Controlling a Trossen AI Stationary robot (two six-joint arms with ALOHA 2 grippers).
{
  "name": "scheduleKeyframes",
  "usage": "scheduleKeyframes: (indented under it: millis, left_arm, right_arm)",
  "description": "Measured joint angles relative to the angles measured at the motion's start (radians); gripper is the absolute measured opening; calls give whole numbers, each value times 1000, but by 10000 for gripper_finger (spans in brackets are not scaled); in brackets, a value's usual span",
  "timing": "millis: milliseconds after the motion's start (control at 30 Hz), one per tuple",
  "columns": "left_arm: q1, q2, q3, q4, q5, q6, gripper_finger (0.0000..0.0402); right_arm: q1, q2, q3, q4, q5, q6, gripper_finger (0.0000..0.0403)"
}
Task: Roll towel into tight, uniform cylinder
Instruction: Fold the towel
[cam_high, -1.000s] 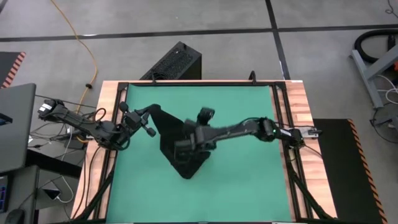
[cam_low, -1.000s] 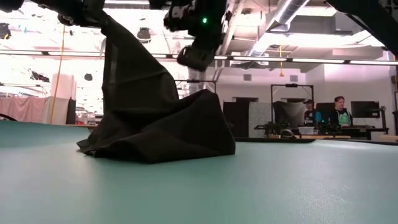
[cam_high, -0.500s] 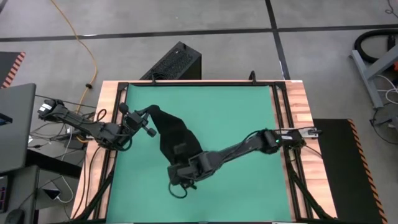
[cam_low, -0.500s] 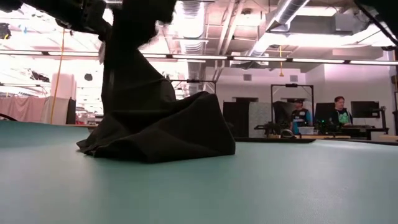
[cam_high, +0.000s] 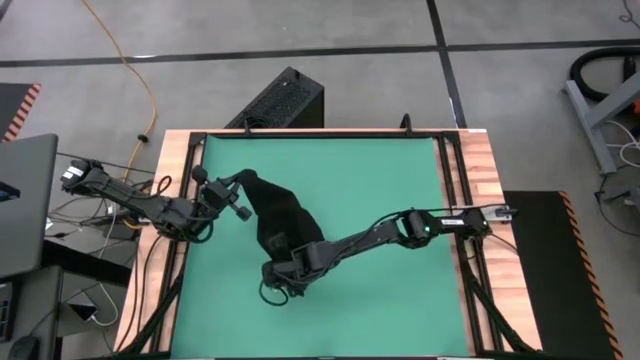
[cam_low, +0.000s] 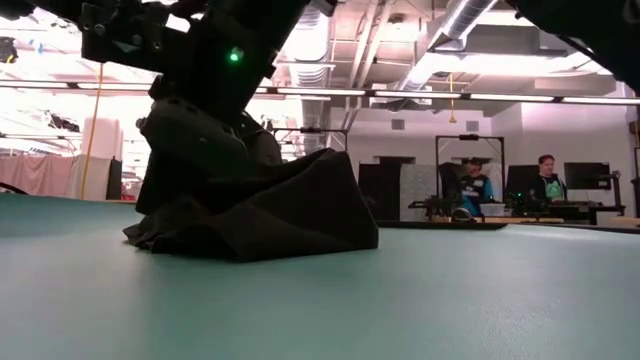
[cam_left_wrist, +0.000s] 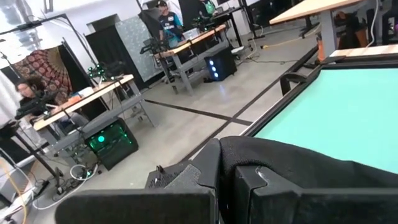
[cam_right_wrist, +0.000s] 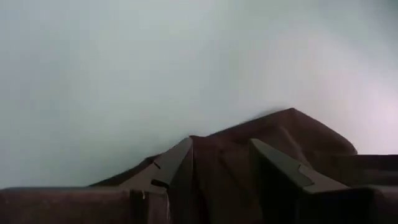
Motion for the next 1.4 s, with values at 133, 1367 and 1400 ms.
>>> scheduleKeyframes:
  millis: [133, 1367, 1400]
  left_arm:
    - [0, 0, 0, 0, 2, 0, 0]
    - [0, 0, 0, -24, 19, -15, 0]
    - [0, 0, 0, -24, 19, -15, 0]
  right_arm:
    - [-6, 0, -6, 4, -25, 3, 179]
    - [-44, -34, -104, 34, -19, 51, 154]
    - [-44, -34, -104, 32, -21, 50, 154]
